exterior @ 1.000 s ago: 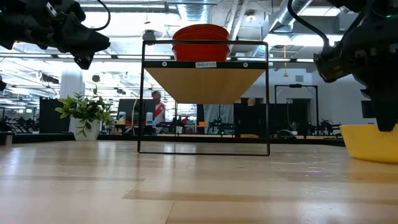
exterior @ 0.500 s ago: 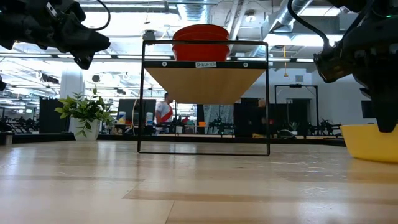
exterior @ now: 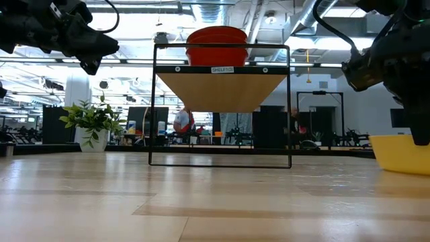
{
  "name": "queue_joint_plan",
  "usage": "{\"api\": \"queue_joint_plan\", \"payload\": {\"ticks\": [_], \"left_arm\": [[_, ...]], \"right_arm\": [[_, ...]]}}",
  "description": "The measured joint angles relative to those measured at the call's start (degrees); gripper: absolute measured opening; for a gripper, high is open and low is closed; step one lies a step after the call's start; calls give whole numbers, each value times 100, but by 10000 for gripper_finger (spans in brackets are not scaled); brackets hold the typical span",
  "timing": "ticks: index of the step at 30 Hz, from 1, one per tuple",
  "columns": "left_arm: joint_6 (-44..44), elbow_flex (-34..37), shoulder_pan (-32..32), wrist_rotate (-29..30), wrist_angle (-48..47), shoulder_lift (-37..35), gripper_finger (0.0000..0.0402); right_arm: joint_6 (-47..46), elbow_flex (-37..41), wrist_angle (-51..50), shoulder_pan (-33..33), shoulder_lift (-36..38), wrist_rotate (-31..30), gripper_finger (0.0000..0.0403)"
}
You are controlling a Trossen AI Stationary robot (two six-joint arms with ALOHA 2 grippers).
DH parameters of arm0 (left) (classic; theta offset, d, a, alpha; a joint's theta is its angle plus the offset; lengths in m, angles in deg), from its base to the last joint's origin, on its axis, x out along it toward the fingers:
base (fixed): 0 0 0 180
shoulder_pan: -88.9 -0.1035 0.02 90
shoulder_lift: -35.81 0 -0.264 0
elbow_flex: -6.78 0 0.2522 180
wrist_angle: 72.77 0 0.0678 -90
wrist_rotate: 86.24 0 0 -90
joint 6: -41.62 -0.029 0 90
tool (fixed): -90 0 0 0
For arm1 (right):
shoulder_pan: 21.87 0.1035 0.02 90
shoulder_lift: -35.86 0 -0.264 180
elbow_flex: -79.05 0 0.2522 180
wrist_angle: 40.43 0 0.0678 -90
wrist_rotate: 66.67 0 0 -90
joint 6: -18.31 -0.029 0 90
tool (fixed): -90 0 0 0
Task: Pick & Place Mini bowls
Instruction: Stack the top yellow bowl on the yellow bowl on the shelf
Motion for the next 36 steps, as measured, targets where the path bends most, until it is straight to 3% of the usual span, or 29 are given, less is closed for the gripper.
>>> {"api": "queue_joint_plan", "payload": {"ticks": [8, 36], "left_arm": [[0, 0, 0, 0, -2, 0, 63], [0, 0, -1, 0, 0, 2, 63]], "right_arm": [[-87, -4, -29, -2, 7, -6, 8], [-77, -355, -203, -105, 13, -4, 0]]}}
